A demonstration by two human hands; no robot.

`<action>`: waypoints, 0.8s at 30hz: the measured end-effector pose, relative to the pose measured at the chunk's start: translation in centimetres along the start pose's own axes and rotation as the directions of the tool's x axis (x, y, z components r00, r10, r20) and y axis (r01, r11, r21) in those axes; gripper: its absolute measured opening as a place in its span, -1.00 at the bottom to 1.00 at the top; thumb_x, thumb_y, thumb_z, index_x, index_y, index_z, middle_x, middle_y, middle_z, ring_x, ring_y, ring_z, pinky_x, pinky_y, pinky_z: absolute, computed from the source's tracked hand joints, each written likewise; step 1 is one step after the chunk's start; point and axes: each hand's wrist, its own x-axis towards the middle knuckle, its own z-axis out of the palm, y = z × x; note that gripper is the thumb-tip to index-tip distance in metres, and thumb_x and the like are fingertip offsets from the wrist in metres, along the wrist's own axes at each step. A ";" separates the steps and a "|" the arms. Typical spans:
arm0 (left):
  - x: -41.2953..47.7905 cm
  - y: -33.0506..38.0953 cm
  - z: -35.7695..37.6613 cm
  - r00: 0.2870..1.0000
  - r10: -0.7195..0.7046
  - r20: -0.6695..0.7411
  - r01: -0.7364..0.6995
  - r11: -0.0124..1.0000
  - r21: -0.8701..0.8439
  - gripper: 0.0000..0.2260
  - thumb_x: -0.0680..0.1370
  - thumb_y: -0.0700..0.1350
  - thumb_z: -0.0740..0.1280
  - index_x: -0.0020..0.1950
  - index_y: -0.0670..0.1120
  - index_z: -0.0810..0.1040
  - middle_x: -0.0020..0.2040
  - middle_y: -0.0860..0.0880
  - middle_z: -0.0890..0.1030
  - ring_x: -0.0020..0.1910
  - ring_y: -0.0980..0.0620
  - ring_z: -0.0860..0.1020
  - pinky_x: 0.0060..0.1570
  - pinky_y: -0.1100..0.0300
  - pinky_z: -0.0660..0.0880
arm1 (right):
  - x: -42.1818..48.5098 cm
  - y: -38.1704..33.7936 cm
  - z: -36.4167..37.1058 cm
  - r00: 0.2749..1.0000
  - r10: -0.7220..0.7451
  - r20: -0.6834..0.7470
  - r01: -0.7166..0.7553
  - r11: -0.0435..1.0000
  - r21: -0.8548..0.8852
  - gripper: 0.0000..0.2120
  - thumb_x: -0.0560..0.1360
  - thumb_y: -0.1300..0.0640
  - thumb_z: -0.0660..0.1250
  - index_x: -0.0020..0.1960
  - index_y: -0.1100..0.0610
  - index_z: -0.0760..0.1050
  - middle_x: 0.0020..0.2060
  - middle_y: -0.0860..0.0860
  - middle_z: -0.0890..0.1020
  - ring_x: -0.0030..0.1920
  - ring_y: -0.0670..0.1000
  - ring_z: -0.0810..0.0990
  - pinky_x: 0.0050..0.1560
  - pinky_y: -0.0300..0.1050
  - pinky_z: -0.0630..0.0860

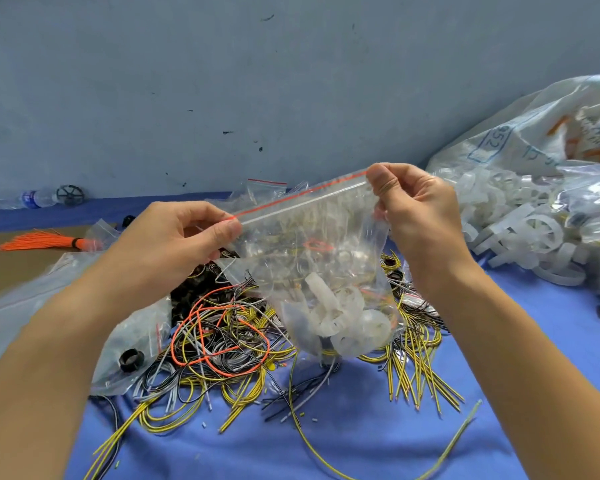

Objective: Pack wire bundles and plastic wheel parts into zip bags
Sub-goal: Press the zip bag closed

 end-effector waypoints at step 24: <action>3.5 21.3 17.6 0.922 0.383 -0.060 -0.351 0.759 -0.548 -0.85 0.48 0.02 0.36 -0.13 -0.04 0.63 -0.26 0.02 0.66 -0.33 0.11 0.55 -0.40 0.33 0.50 | -5.3 -10.9 -25.4 0.893 -0.070 -0.444 0.015 0.992 -0.125 -0.88 0.53 -0.09 0.37 -0.11 -0.07 0.60 -0.47 -0.06 0.55 -0.39 -0.02 0.57 -0.36 -0.15 0.49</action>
